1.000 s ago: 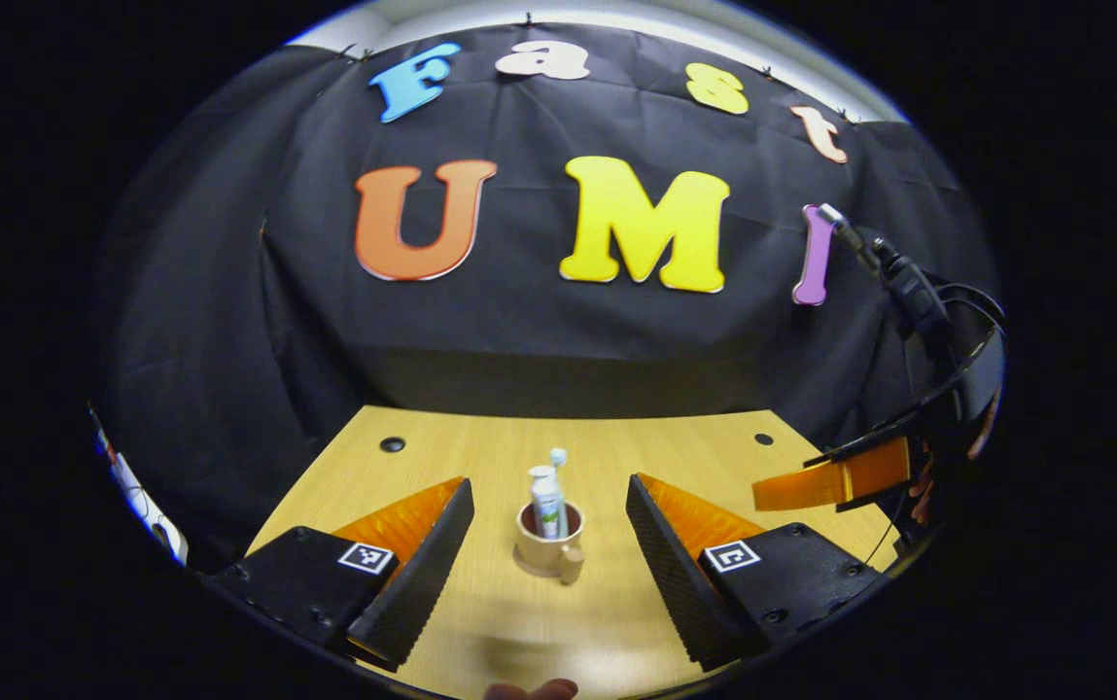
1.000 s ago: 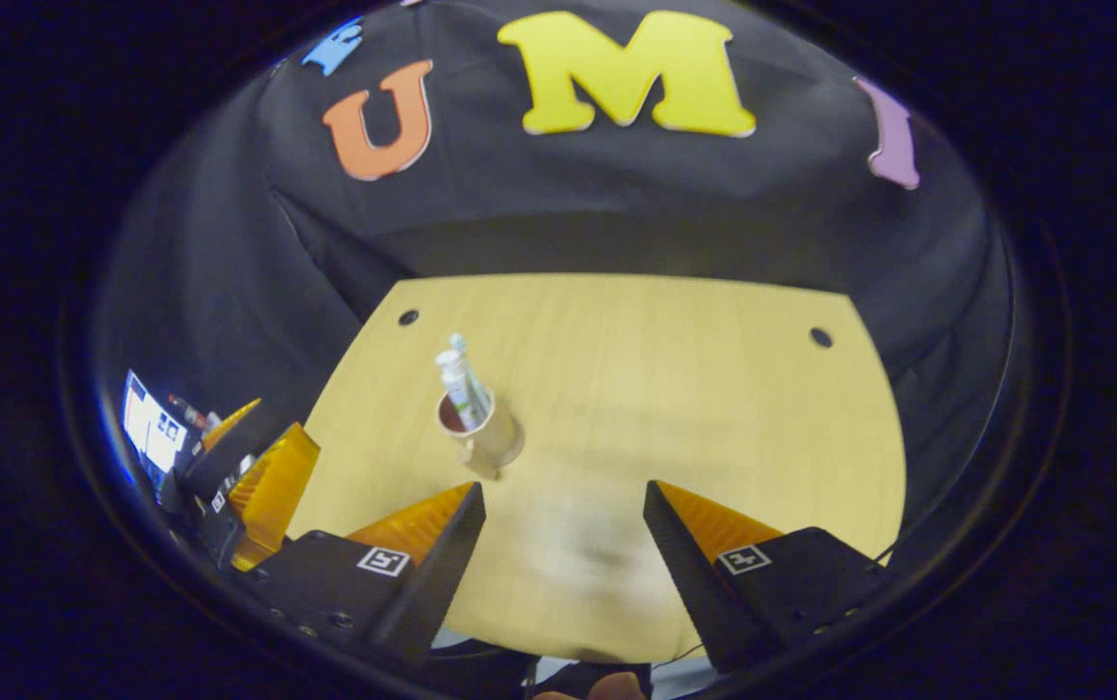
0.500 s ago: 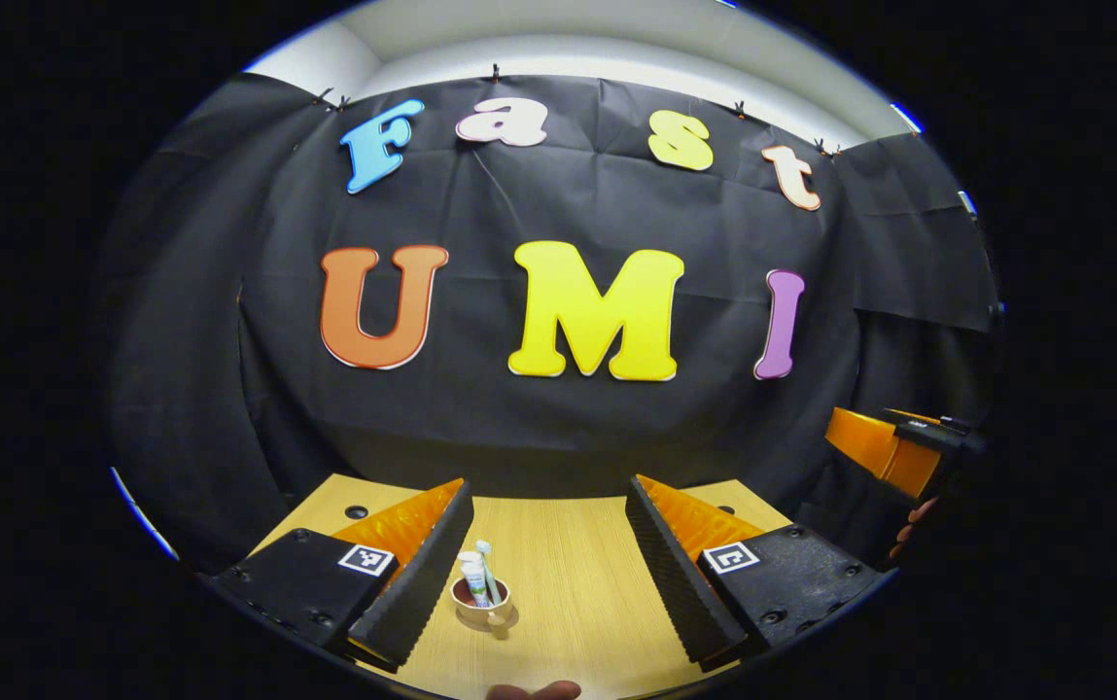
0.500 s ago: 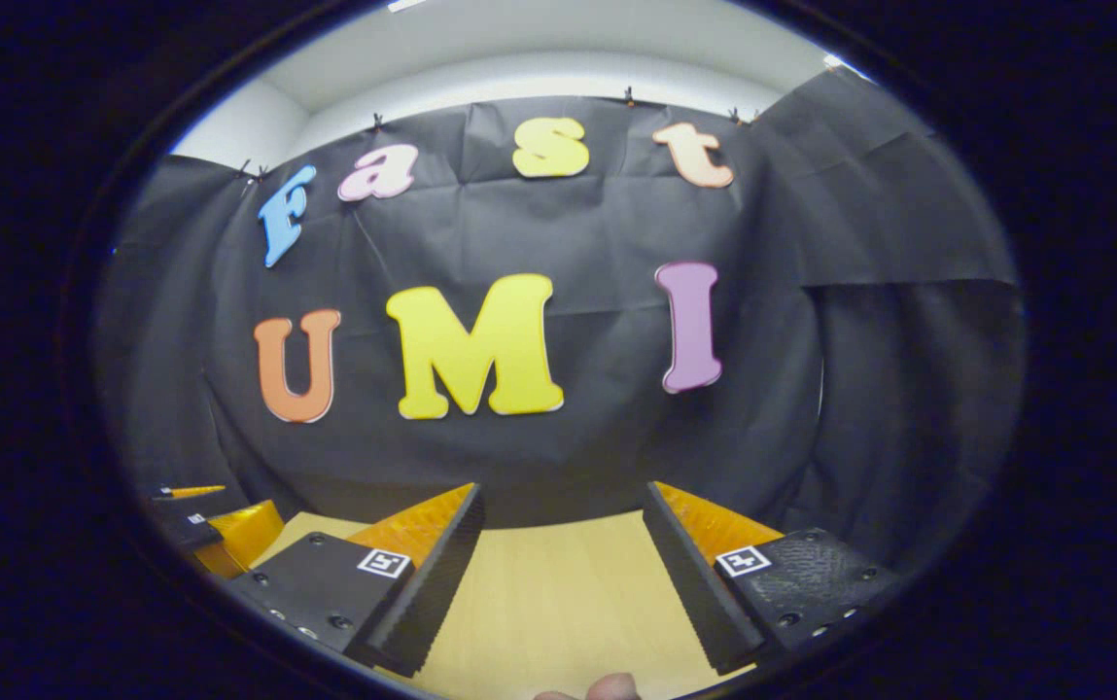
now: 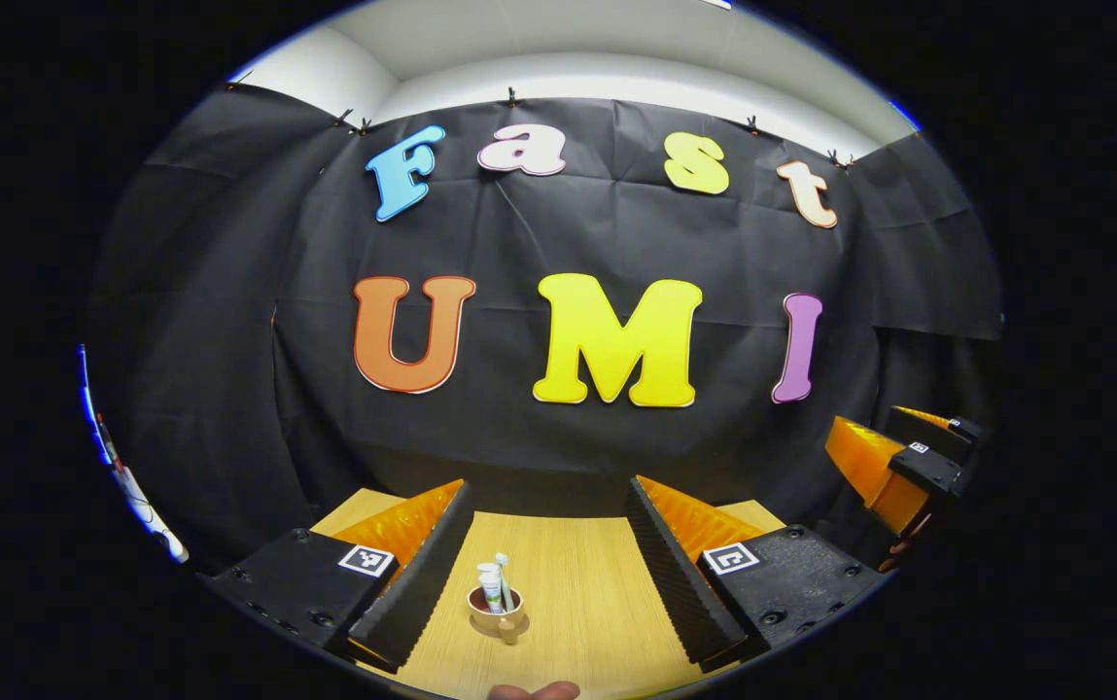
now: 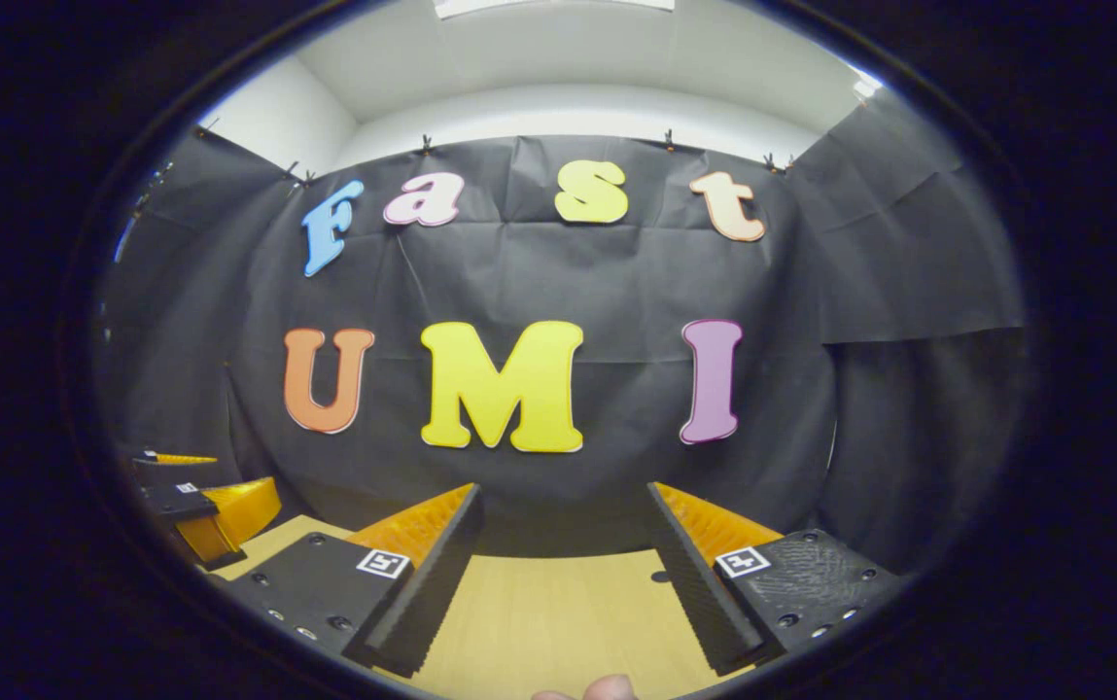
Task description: Put the toothbrush and toothpaste on the desktop into the cup, then pick up the cup and place it on the coaster on the desktop.
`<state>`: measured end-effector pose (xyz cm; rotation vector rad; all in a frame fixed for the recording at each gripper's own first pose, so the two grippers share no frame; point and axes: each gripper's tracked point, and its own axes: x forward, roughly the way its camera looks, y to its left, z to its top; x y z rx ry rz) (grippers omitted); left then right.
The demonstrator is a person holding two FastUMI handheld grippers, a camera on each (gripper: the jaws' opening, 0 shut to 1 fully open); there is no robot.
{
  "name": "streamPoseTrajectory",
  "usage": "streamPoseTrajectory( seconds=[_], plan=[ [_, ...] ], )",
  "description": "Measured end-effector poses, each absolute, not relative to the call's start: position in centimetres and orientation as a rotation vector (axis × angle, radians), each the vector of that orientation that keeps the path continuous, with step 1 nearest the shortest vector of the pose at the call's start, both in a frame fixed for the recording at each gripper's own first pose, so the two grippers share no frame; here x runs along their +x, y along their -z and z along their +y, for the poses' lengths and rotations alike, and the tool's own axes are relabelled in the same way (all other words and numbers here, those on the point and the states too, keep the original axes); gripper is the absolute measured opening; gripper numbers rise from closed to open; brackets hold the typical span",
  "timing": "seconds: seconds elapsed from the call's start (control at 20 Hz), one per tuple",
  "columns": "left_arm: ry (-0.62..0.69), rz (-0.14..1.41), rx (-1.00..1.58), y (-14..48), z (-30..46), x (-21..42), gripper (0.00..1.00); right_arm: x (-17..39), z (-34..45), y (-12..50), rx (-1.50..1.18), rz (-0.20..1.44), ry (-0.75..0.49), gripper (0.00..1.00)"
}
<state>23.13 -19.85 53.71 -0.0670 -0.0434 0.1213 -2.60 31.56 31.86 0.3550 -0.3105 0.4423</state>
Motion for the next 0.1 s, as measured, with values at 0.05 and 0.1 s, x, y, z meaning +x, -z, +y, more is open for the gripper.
streamPoseTrajectory(
  seconds=[0.05, 0.1],
  plan=[
    [-0.130, -0.045, -0.070, -53.80, -19.54, 22.97, 0.99, -2.86, 31.70, -32.22, 0.353, -0.319, -0.451, 0.97],
    [-0.137, -0.047, -0.076, -53.86, -19.48, 22.93, 0.99, -2.83, 32.00, -32.21, 0.348, -0.318, -0.461, 0.97]
  ],
)
